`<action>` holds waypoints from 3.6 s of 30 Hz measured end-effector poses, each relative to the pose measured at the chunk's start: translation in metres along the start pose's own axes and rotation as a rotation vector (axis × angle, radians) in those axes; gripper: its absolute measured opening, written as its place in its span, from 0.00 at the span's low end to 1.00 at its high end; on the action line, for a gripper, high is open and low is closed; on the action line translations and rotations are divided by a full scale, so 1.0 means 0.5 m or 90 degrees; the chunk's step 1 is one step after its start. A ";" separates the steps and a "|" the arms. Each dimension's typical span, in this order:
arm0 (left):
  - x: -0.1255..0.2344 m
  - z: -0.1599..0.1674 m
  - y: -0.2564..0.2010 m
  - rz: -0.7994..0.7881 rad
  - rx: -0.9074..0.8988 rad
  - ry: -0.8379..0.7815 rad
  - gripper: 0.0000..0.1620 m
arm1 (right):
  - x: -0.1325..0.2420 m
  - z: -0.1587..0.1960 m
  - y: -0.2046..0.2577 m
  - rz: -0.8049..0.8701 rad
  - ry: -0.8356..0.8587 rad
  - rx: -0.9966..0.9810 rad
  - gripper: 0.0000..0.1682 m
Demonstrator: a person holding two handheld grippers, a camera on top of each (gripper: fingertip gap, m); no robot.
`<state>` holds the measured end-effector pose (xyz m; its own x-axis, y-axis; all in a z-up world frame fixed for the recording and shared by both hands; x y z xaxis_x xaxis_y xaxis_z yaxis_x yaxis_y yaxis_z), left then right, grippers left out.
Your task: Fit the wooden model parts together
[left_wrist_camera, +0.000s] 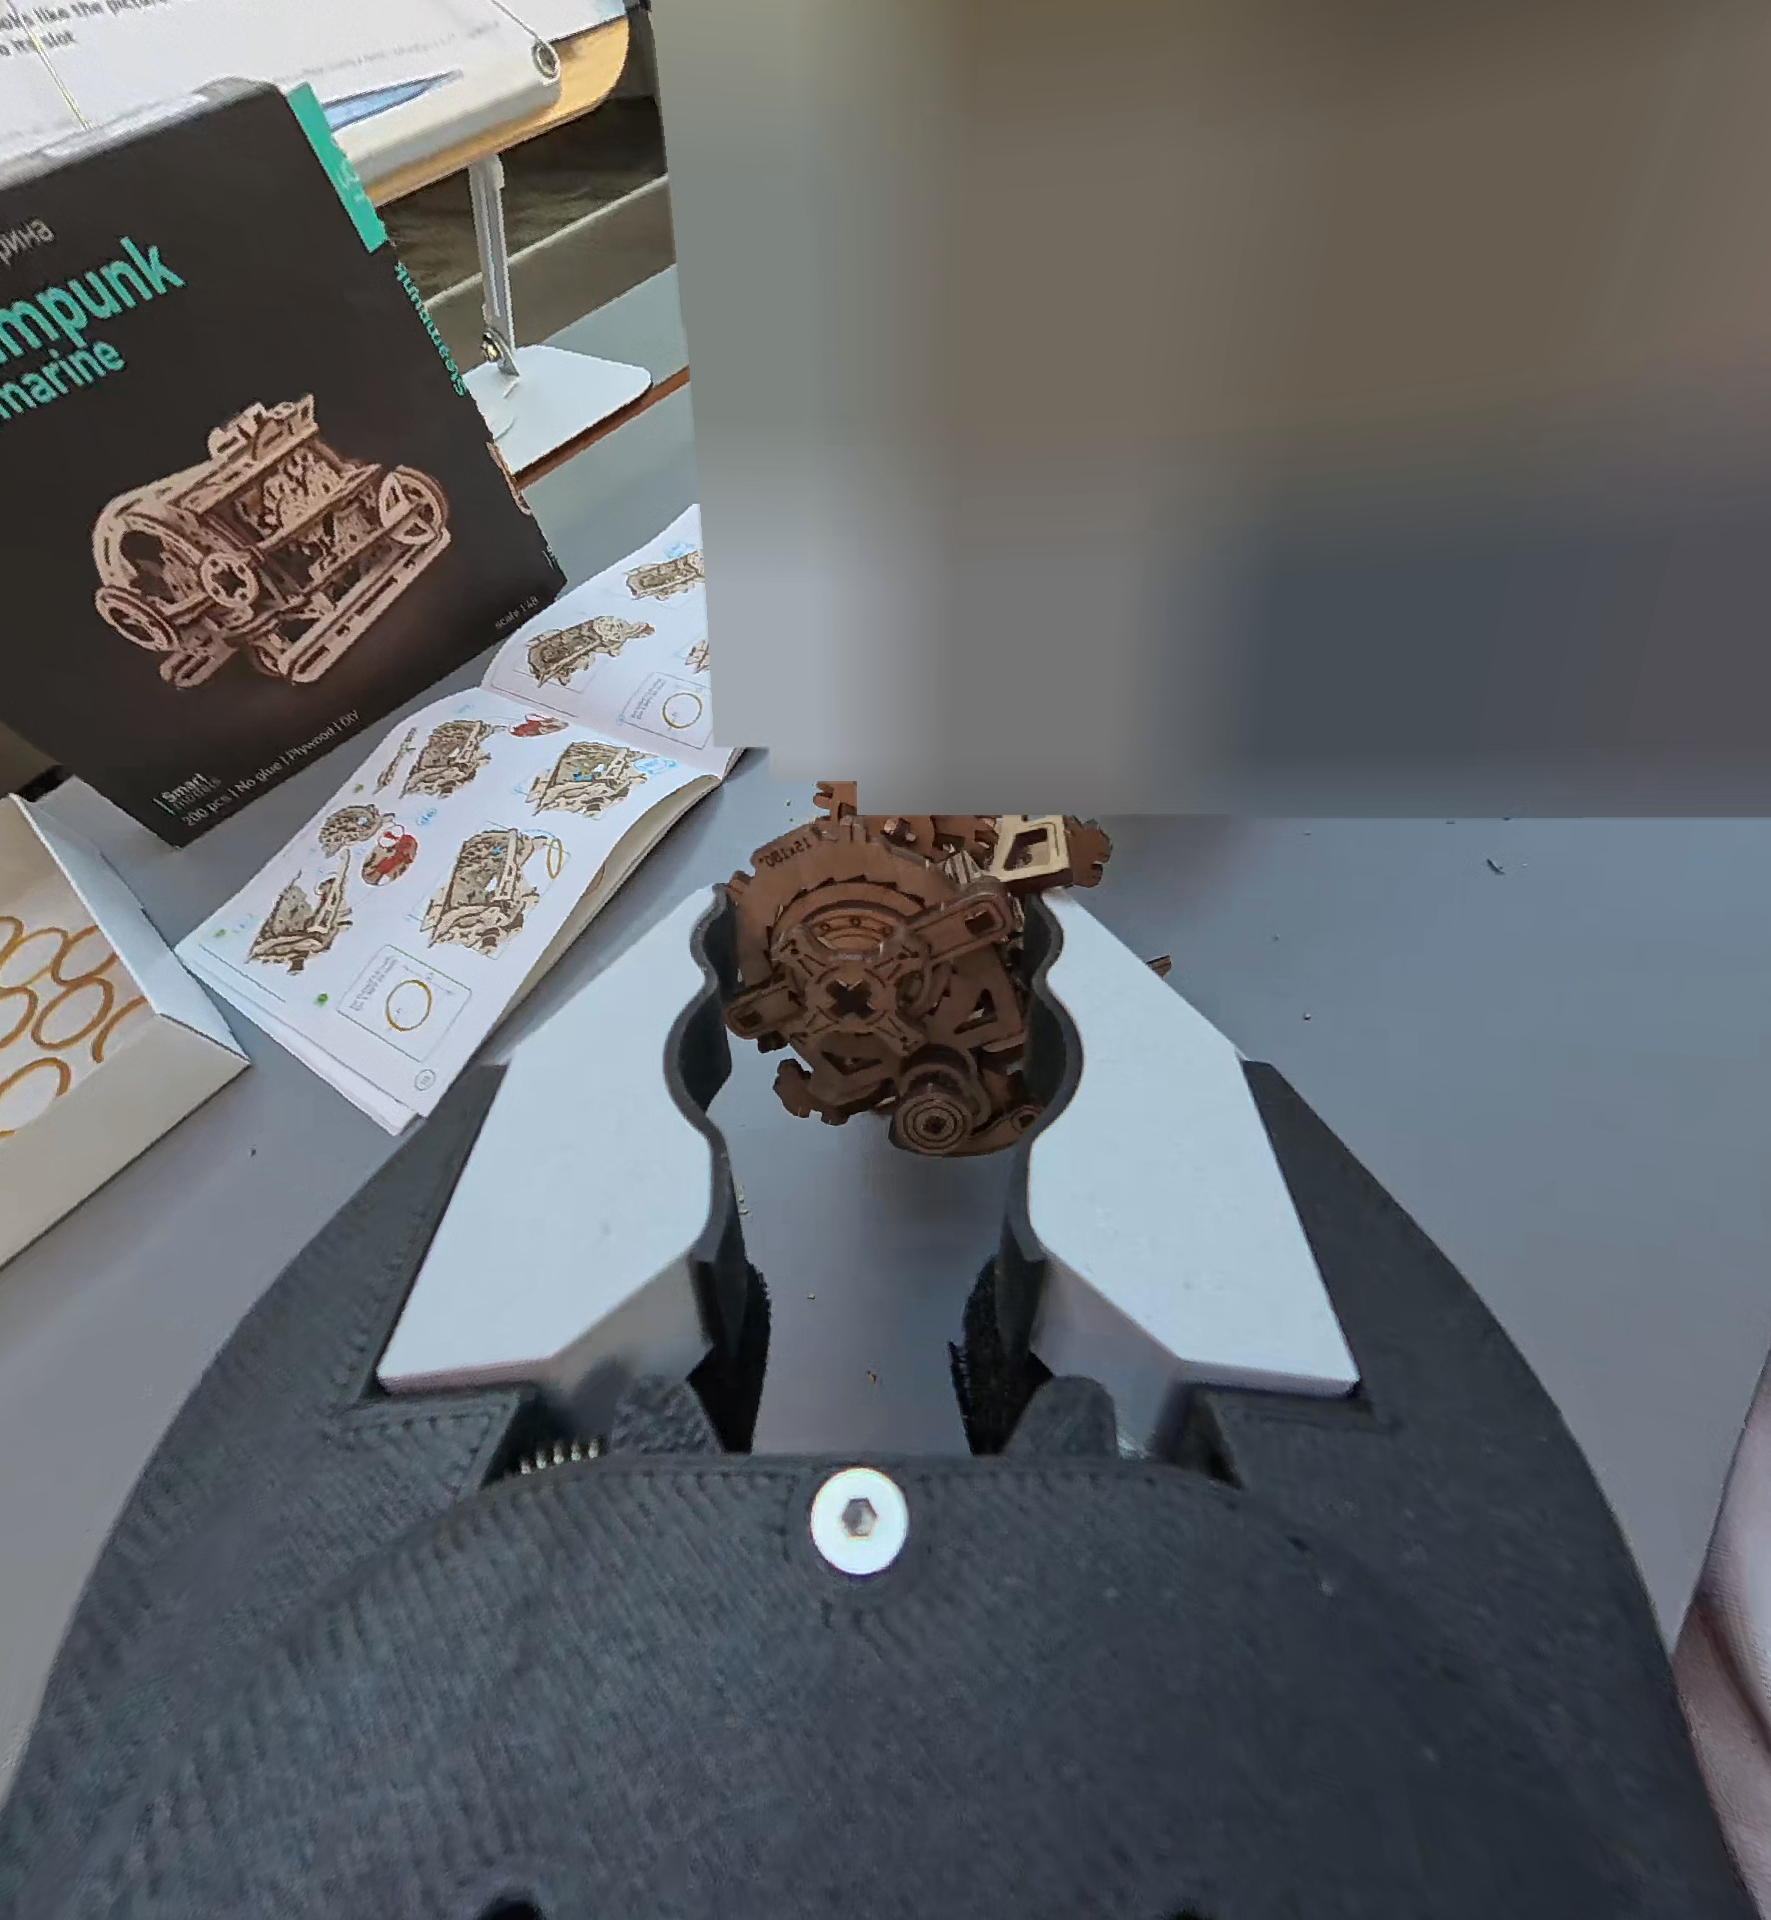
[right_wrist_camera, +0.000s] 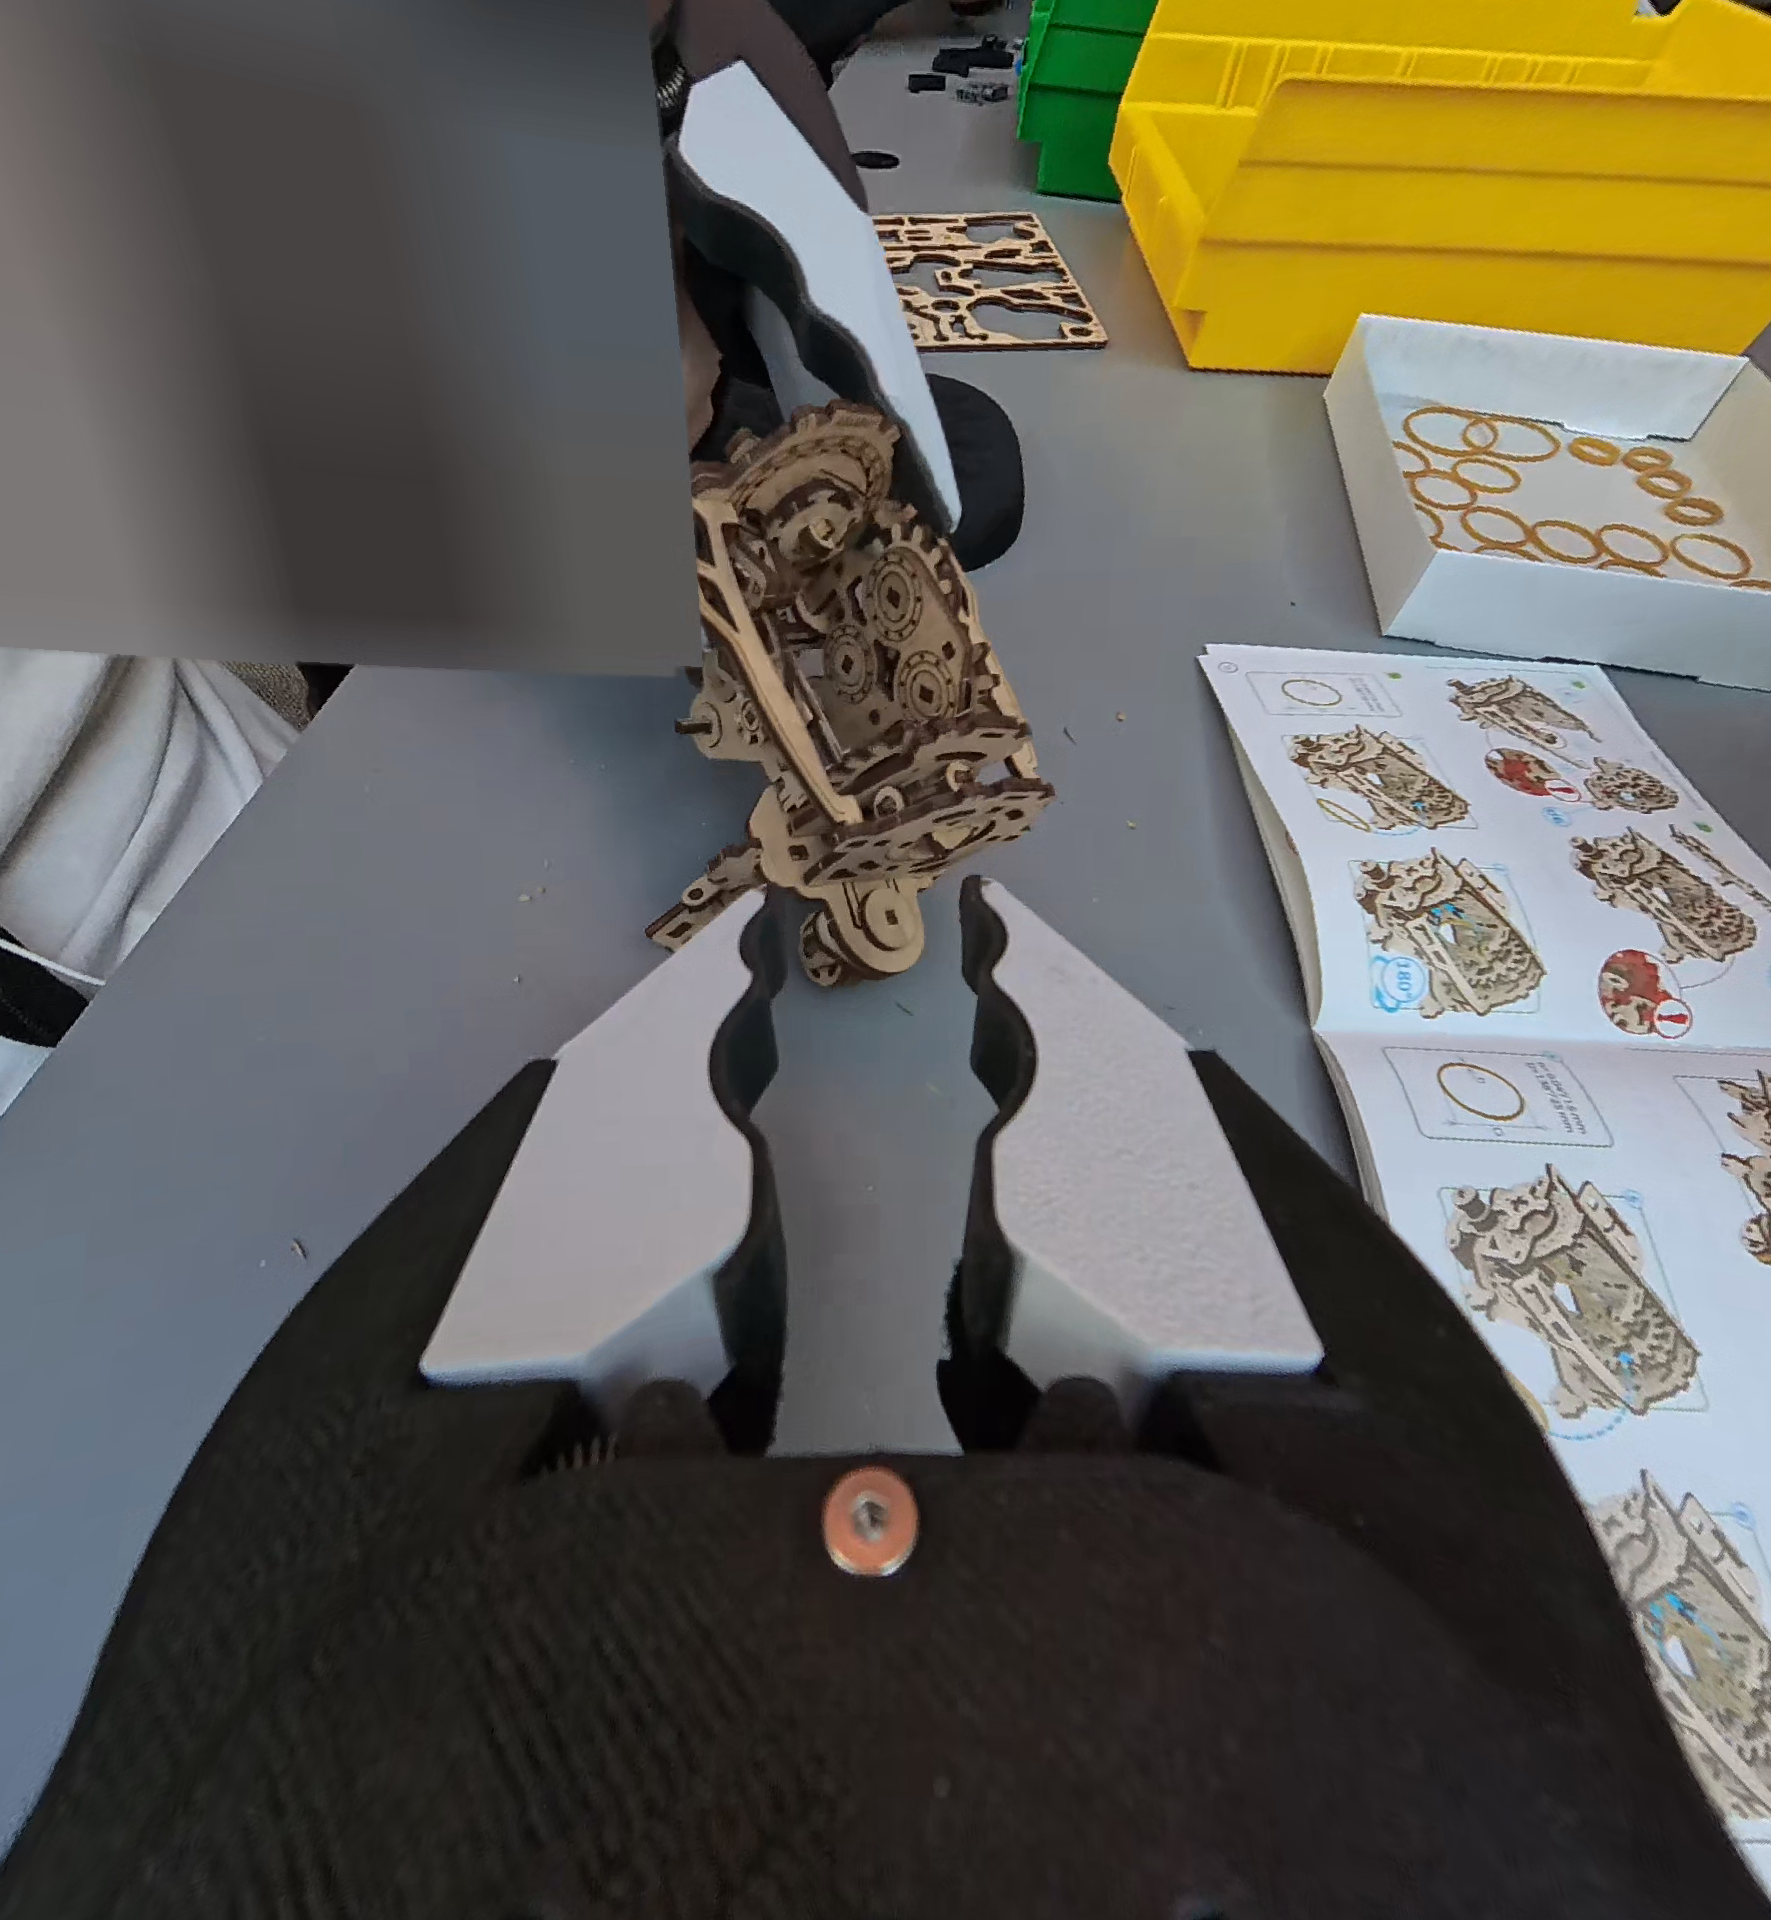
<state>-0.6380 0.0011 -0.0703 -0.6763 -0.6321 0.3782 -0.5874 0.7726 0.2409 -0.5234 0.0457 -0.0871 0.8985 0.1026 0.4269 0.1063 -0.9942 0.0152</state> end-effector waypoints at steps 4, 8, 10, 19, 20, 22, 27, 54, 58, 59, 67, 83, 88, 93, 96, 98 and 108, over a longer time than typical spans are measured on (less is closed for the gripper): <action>0.006 0.007 0.009 0.072 0.112 -0.048 0.32 | -0.003 -0.016 0.007 0.002 -0.033 0.008 0.17; 0.016 0.011 0.028 0.119 0.208 -0.087 0.31 | -0.005 -0.020 0.013 -0.009 -0.044 -0.006 0.15; 0.018 0.012 0.038 0.127 0.243 -0.088 0.31 | -0.009 -0.014 0.007 0.001 -0.033 -0.017 0.15; 0.003 0.010 0.051 0.126 0.298 -0.053 0.31 | -0.031 -0.001 0.018 -0.016 -0.002 -0.028 0.15; 0.002 0.010 0.054 0.125 0.309 -0.049 0.31 | -0.032 -0.002 0.019 -0.014 -0.003 -0.028 0.16; 0.002 0.014 0.058 0.119 0.330 -0.042 0.31 | -0.033 -0.006 0.020 -0.011 -0.008 -0.023 0.17; -0.001 0.019 0.068 0.109 0.388 -0.028 0.31 | -0.026 -0.028 0.017 0.043 -0.033 0.015 0.21; -0.075 -0.022 0.082 0.059 0.367 0.195 0.31 | -0.071 -0.023 0.019 0.138 0.163 0.088 0.14; -0.083 -0.028 0.084 0.054 0.352 0.230 0.31 | -0.067 -0.016 0.012 0.129 0.156 0.068 0.12; -0.085 -0.030 0.085 0.050 0.346 0.237 0.31 | -0.066 -0.016 0.010 0.127 0.150 0.059 0.11; -0.092 -0.035 0.086 0.035 0.321 0.251 0.31 | -0.070 -0.011 0.002 0.108 0.119 0.026 0.10; -0.093 -0.038 0.081 0.027 0.315 0.239 0.31 | -0.071 -0.010 0.003 0.117 0.108 -0.019 0.08; -0.094 -0.039 0.080 0.027 0.314 0.238 0.31 | -0.071 -0.009 0.003 0.119 0.111 -0.023 0.08; -0.094 -0.037 0.077 0.033 0.318 0.236 0.31 | -0.065 -0.008 0.006 0.090 0.096 -0.065 0.09; -0.094 -0.037 0.075 0.033 0.319 0.233 0.31 | -0.063 -0.009 0.007 0.096 0.085 -0.072 0.08; -0.094 -0.037 0.076 0.030 0.320 0.233 0.31 | -0.063 -0.010 0.005 0.093 0.078 -0.092 0.08; -0.098 -0.042 0.072 0.024 0.315 0.225 0.31 | -0.061 -0.008 0.008 0.126 0.089 -0.073 0.08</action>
<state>-0.6167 0.0610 -0.0616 -0.5619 -0.4812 0.6729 -0.7602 0.6211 -0.1906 -0.5520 0.0386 -0.0965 0.8281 -0.0913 0.5530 -0.1215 -0.9924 0.0180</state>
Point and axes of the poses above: each gripper's, where its closed fingertips meet, x back along the fingers, z out of its underside, y = z × x across the jaws, the point moved 4 cm from there along x, back along the fingers, and after that the axes turned 4 degrees about -x, right-handed, at the moved point
